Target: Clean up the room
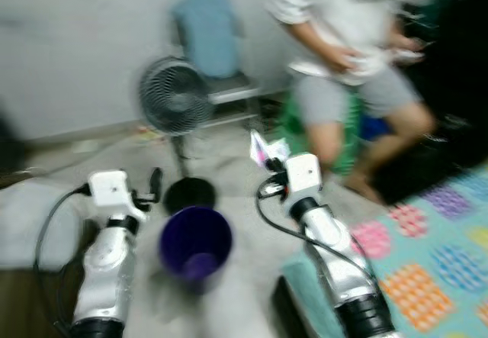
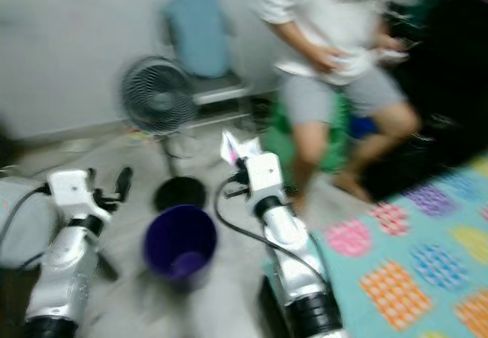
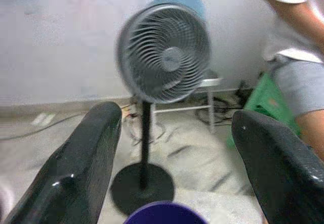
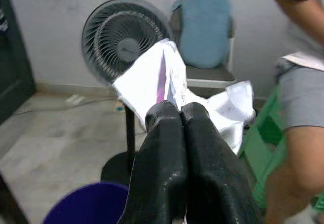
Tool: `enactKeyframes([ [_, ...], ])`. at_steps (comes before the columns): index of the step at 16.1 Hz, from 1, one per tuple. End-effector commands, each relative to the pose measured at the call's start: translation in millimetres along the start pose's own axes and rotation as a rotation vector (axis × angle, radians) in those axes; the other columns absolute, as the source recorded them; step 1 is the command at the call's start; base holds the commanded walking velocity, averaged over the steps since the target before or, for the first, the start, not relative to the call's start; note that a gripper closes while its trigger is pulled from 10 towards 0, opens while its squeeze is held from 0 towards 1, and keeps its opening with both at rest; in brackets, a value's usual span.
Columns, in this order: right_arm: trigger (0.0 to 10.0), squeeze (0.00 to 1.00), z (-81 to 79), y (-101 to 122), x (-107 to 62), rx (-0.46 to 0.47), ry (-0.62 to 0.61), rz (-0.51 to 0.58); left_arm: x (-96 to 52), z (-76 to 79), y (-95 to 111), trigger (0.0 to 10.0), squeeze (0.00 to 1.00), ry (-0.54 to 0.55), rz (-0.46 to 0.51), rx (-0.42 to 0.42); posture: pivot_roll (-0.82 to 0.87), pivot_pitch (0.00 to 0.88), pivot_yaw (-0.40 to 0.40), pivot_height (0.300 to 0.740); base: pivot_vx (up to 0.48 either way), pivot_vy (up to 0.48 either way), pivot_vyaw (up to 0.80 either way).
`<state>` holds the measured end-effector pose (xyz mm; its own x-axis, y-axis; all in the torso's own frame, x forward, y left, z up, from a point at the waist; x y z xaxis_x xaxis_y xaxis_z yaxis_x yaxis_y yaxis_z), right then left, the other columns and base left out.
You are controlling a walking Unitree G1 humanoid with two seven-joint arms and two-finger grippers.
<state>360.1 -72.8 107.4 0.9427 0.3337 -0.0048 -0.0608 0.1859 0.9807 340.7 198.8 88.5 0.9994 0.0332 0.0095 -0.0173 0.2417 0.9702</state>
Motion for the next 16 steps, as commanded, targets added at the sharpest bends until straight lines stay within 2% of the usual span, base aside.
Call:
enactKeyframes([
  [1, 10.0, 0.0, -0.4, 3.8, 1.7, 0.01, -0.005, 0.012, -0.2, -3.0, 0.8, 10.0, 0.0, 0.007, -0.005, 0.01, -0.08, 0.0, -0.043, 0.74, 0.0, 0.0, 0.8],
  [8, 10.0, 0.0, 1.4, 5.7, 0.9, 0.026, -0.018, 0.024, -0.2, -0.2, 0.3, 10.0, 0.0, -0.006, -0.01, 0.007, -0.08, 0.0, -0.041, 0.74, 0.0, 0.0, 0.75],
  [16, 10.0, 0.0, 0.4, 4.4, 1.0, 0.035, -0.015, 0.019, -0.1, 3.0, 1.0, 10.0, 0.0, -0.03, -0.008, -0.005, -0.08, 0.0, -0.037, 0.74, 0.0, 0.0, 0.0],
])
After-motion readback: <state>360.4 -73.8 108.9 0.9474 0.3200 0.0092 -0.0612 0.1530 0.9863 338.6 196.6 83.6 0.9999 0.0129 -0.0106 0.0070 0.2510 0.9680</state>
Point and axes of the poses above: a point about 5 cm out from each wrist's last joint towards the gripper, its own x axis pointing out of the wrist towards the gripper, its own y axis along the axis of the wrist's last joint, z = x × y, the point moved 5 cm from there along x, pointing out of the wrist towards the gripper, and after that the axes turned 8 degrees about -x, right-handed, at the moved point
